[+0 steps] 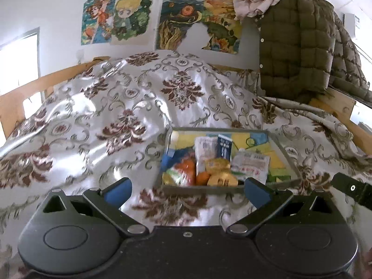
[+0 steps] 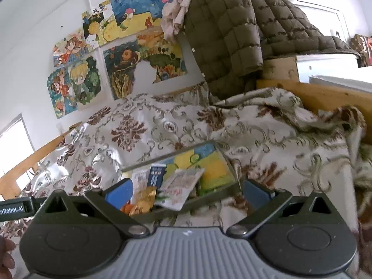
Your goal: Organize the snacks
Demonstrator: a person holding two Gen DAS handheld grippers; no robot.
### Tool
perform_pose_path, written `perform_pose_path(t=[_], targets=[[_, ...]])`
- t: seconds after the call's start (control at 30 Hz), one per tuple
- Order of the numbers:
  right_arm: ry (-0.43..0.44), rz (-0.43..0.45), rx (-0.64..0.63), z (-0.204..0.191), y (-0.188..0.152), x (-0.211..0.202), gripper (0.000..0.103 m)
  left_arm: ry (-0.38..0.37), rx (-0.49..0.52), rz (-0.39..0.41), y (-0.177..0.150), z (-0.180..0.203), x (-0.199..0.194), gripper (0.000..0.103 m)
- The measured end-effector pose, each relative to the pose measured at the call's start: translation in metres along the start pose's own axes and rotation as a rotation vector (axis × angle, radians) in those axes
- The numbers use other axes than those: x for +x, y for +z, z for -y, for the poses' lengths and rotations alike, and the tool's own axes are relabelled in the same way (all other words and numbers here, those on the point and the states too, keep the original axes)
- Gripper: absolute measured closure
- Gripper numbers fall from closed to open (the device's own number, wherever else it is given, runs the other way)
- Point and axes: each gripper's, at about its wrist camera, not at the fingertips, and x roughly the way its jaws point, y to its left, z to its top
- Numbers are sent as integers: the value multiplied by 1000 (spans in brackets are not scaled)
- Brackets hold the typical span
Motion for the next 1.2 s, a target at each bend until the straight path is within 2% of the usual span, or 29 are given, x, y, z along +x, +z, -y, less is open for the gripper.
perform_pose_path(t=[0.23,0.37,0.57,0.87,1.2], targets=[[-1,-42,-28,-14,-24,-34,0,15,-43,-25,-31,-20,-24,1],[-28,-57,-42,-22,-35,-44,0,34,-33,-29,-46,-29,-34,1],[-44,-105,-109,-35,-44,-44,0,42,-5,-39,-65,-42,-40,1],[-36,-144,-232,-63,-61,-47,0,72,-29,-51,-81,-56,-39,1],[-57,-169,-255,-66,-65,-43,0,80,15,-57,-89,-51,-36,1]])
